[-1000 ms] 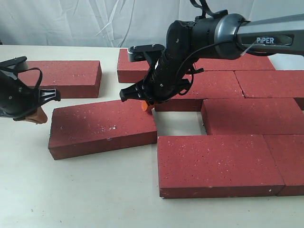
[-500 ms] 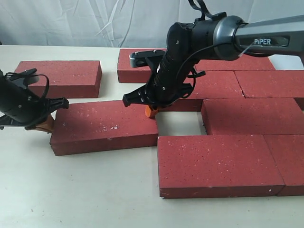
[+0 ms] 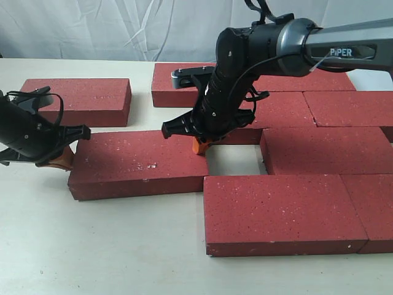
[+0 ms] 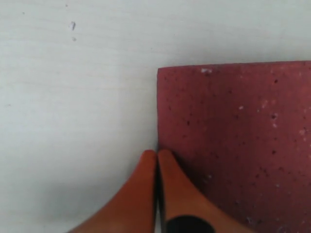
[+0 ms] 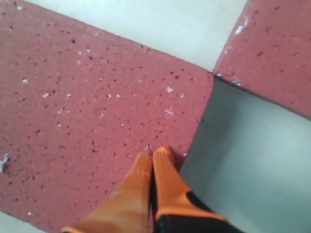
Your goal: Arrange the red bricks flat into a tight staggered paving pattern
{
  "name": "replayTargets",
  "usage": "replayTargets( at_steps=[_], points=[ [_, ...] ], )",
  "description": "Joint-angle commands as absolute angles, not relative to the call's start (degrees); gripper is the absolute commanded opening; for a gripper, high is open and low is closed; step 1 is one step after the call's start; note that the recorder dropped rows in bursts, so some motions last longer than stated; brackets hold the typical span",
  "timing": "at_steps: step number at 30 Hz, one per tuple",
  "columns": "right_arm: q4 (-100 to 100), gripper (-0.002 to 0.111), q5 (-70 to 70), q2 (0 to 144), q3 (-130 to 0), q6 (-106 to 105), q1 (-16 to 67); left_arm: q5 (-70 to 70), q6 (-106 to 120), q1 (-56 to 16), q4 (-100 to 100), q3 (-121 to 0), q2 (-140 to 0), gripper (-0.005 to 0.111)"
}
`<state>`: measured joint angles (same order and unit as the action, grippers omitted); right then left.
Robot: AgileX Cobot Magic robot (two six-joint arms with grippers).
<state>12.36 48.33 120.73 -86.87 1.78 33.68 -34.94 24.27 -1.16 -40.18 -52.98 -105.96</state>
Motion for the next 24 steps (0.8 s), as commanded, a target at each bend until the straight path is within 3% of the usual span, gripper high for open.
replayTargets(
  at_steps=[1,5,16,24],
  points=[
    [10.18,-0.001,50.85,121.33,-86.44,5.00,33.75,-36.78,24.59,-2.75,-43.23,-53.01,-106.01,0.000],
    [8.01,-0.001,49.94,120.84,-86.55,7.60,33.75,-34.24,24.59,-6.94,-42.86,-53.01,-106.01,0.000],
    [8.81,-0.001,38.00,116.29,-86.55,7.60,33.75,-30.38,16.04,-6.93,-26.54,-53.01,-106.01,0.000],
    [8.57,-0.001,25.98,121.09,-86.55,7.60,33.75,-29.90,15.62,-6.93,-25.90,-53.01,-106.01,0.000]
  ],
)
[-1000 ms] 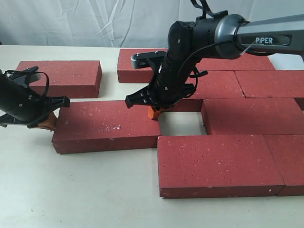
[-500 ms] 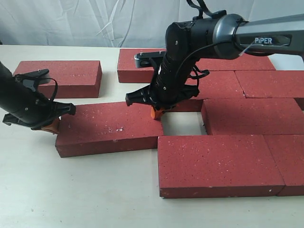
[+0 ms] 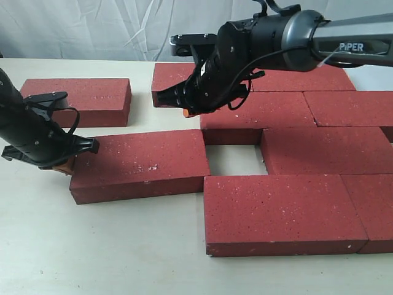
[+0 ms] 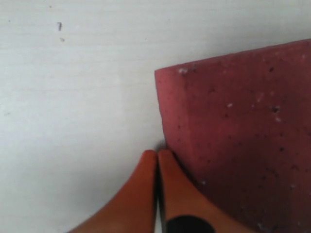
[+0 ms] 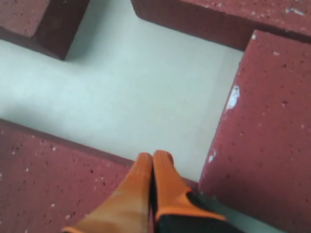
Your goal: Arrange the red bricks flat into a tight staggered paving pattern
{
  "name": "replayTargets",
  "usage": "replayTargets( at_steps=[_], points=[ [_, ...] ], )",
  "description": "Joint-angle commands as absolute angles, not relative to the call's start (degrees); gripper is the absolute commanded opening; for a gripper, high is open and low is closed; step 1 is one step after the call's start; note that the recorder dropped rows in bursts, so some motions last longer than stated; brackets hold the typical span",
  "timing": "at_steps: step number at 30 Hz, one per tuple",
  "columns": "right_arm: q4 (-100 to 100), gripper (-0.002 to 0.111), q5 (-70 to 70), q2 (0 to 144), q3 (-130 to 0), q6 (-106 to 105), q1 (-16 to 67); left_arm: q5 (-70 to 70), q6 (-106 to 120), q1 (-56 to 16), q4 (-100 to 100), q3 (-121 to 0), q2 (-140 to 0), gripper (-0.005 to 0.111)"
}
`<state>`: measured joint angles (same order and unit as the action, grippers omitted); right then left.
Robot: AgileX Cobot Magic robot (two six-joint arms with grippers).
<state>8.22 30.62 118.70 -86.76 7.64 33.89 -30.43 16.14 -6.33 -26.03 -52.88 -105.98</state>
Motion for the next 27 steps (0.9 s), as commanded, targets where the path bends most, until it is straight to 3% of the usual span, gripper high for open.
replayTargets(
  at_steps=[1,27],
  points=[
    [8.69,-0.001,25.68,121.82,-86.55,7.60,33.75,-29.78,15.62,-6.93,-25.90,-53.01,-106.01,0.000],
    [9.25,-0.001,30.71,122.84,-86.55,7.69,33.75,-25.75,15.62,-6.93,-25.03,-53.01,-106.01,0.000]
  ],
)
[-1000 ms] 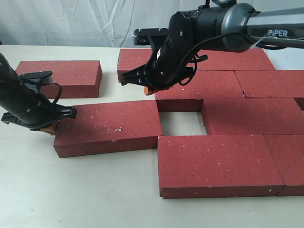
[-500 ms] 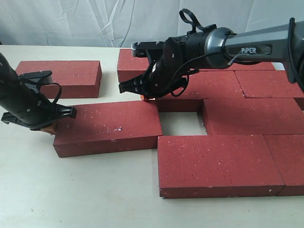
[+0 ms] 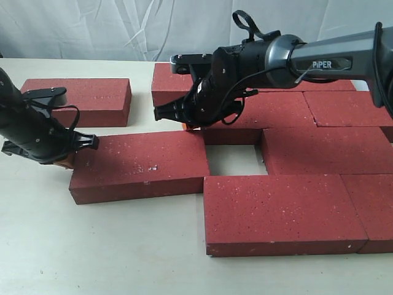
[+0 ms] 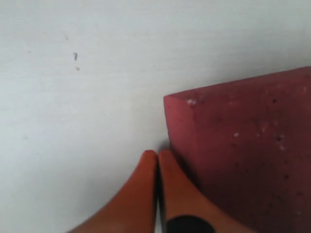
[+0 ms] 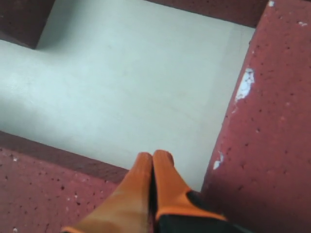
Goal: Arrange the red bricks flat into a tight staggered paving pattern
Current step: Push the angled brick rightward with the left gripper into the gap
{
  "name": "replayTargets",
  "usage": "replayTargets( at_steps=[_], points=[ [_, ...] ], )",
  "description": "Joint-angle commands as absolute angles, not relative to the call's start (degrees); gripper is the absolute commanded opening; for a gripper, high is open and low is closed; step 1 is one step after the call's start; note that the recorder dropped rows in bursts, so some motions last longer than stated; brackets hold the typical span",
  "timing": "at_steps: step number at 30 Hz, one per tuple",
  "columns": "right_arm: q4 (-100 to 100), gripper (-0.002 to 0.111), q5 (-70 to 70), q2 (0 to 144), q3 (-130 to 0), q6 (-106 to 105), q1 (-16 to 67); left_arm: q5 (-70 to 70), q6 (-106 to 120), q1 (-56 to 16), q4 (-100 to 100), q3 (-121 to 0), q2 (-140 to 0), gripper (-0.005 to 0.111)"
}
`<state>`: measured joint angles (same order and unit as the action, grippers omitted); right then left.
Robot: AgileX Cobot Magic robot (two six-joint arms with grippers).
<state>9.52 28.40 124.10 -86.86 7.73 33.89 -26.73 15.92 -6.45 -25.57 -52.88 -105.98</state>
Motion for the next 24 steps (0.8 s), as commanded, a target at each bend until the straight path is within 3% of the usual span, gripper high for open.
replayTargets(
  at_steps=[1,12,24],
  points=[
    [9.12,-0.001,30.25,122.60,-86.55,7.69,33.75,-25.75,15.62,-6.93,-25.03,-53.01,-106.01,0.000],
    [7.86,-0.001,28.93,122.46,-86.55,7.69,33.75,-26.84,15.41,-6.93,-25.66,-53.01,-106.01,0.000],
    [8.22,-0.001,25.89,122.46,-86.55,7.69,33.75,-28.34,23.68,-7.04,-41.37,-53.01,-109.18,0.000]
  ],
)
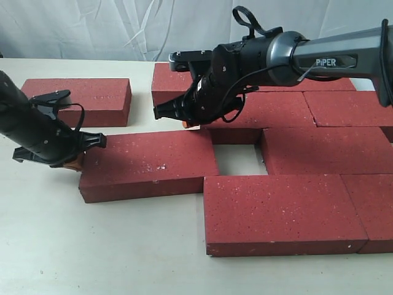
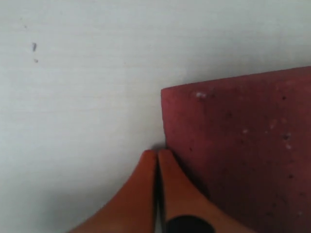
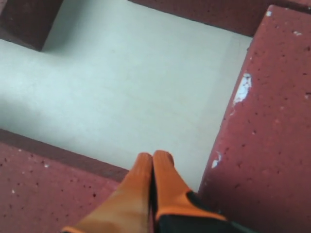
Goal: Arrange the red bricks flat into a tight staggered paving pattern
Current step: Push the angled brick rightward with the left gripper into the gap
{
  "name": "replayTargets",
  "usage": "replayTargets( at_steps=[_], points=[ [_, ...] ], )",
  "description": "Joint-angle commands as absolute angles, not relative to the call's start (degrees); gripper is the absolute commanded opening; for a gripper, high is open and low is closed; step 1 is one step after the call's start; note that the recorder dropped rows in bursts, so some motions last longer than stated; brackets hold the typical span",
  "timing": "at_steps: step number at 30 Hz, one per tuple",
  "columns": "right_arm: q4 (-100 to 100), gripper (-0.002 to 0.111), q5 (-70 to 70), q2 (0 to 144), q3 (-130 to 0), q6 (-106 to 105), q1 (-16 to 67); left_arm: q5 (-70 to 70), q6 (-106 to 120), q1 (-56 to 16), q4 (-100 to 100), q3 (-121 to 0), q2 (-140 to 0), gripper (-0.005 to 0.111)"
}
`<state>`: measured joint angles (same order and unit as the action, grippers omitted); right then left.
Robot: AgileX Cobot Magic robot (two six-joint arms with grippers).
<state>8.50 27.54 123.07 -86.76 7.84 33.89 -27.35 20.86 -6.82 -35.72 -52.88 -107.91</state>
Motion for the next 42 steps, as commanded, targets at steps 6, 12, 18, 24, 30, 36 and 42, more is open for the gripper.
replayTargets(
  at_steps=[6,12,18,24,30,36,42],
  points=[
    [8.35,-0.001,24.18,121.58,-86.55,7.69,33.75,-29.60,31.99,-7.04,-51.40,-53.01,-109.44,0.000],
    [8.98,-0.001,23.79,119.17,-86.55,7.69,33.75,-33.31,41.15,-7.62,-61.10,-53.01,-109.44,0.000],
    [9.49,-0.001,24.14,117.15,-86.55,7.69,33.75,-31.85,41.15,-10.84,-60.14,-53.01,-111.11,0.000],
    [9.49,-0.001,27.07,116.88,-86.55,7.69,33.75,-31.26,41.15,-13.03,-60.98,-53.01,-113.33,0.000],
    [9.49,-0.001,28.40,116.79,-86.55,7.69,33.75,-29.66,43.67,-15.73,-61.93,-53.11,-114.61,0.000],
    [9.11,-0.001,29.33,116.79,-86.55,7.69,33.75,-26.79,44.24,-15.73,-60.81,-53.20,-114.60,0.000],
    [9.11,-0.001,29.18,116.79,-86.55,7.69,33.75,-26.40,49.82,-15.73,-61.17,-55.62,-114.60,0.000]
  ],
)
